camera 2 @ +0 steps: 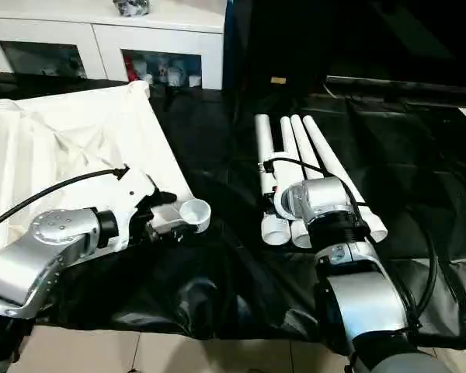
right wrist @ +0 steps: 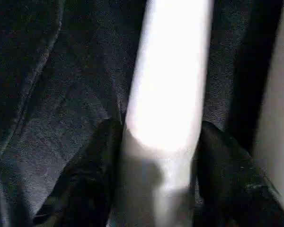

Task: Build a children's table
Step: Pick table leg

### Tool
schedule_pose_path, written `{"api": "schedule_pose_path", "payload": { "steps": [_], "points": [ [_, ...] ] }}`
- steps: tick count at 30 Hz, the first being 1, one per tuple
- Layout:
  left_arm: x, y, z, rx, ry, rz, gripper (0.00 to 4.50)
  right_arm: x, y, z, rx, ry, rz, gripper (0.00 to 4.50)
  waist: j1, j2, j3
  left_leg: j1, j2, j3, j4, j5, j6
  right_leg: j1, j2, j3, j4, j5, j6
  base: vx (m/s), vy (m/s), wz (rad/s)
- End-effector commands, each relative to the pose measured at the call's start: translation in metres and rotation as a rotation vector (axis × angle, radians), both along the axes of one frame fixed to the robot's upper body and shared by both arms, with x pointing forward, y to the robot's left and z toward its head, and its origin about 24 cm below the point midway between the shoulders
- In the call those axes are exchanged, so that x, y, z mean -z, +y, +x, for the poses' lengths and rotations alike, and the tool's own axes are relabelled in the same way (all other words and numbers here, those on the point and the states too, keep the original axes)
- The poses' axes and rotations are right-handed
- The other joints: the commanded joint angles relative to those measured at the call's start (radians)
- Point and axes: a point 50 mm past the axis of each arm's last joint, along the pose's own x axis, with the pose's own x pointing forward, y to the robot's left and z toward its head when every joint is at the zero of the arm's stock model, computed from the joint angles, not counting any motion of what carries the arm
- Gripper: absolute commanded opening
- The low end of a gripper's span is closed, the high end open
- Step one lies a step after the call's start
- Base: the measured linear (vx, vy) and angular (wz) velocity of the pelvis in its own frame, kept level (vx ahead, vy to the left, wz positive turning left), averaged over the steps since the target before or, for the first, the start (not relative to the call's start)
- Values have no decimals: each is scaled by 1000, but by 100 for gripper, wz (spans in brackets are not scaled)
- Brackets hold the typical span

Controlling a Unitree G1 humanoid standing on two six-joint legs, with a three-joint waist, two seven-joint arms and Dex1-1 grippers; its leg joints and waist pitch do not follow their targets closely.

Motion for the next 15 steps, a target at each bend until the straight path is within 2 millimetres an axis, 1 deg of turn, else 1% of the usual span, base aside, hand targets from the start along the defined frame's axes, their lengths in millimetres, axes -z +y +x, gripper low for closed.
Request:
{"api": "schedule_pose_path", "payload": {
  "steps": [1,2,3,5,6,7,8,9,10,12,13,14,15],
  "points": [
    [-7,0,2,11,-37,5,432,-7,-1,4,20,-29,25,206,1,7,-77,-5,21,1,-59,-26,-13,68,-76,52,-67,-44,-203,0,0,0],
    [-7,0,2,8,-44,12,432,-9,-1,5,23,-36,31,206,0,4,-78,-6,21,1,-59,-22,-11,69,-75,51,-66,-32,-201,0,0,0],
    [-7,0,3,5,-48,15,432,-10,-1,6,23,-43,33,195,0,4,-78,-5,21,1,-59,-19,-10,68,-75,51,-66,-28,-203,0,0,0],
    [-7,0,3,3,-51,17,432,-11,-1,6,22,-47,34,192,0,4,-78,-6,20,2,-58,-16,-9,69,-75,51,-66,-22,-204,0,0,0],
    [-7,0,4,-2,-48,3,432,-23,2,10,22,-116,70,190,0,13,-78,-5,21,1,-58,-19,-11,68,-74,50,-66,-19,-205,0,0,0],
    [-7,0,4,-2,-48,3,432,-23,2,10,22,-116,70,190,0,13,-78,-5,21,1,-58,-19,-11,68,-74,50,-66,-19,-205,0,0,0],
    [-8,-1,4,-2,-46,-6,432,-29,3,12,21,-153,87,189,0,8,-80,-5,20,1,-58,-17,-11,70,-74,51,-64,-7,-206,0,0,0],
    [-9,-1,4,-3,-47,-19,432,-35,5,14,12,-201,114,188,1,11,-79,-5,21,1,-58,-21,-10,69,-74,51,-64,-6,-206,0,0,0],
    [-9,-1,4,-3,-47,-19,432,-35,5,14,12,-201,114,188,0,10,-79,-5,21,1,-58,-21,-10,70,-75,51,-65,-5,-206,0,0,0],
    [-12,-2,5,-6,-48,-43,432,-48,7,17,2,-297,155,188,1,9,-80,-5,21,1,-58,-22,-9,71,-75,51,-65,-6,-204,0,0,0],
    [-12,-2,5,-6,-48,-43,432,-48,7,17,2,-297,155,188,0,9,-79,-5,22,0,-59,-20,-9,69,-74,51,-64,-5,-204,0,0,0],
    [-14,-2,6,-11,-47,-57,432,-53,9,18,-11,-331,179,188,0,7,-78,-3,21,2,-59,-26,-7,69,-73,51,-66,-9,-205,0,0,0],
    [-15,-2,6,-11,-40,-68,432,-57,11,17,-22,-354,197,188,1,9,-79,-3,21,2,-58,-24,-4,69,-72,51,-64,1,-209,0,0,0]
  ]
}}
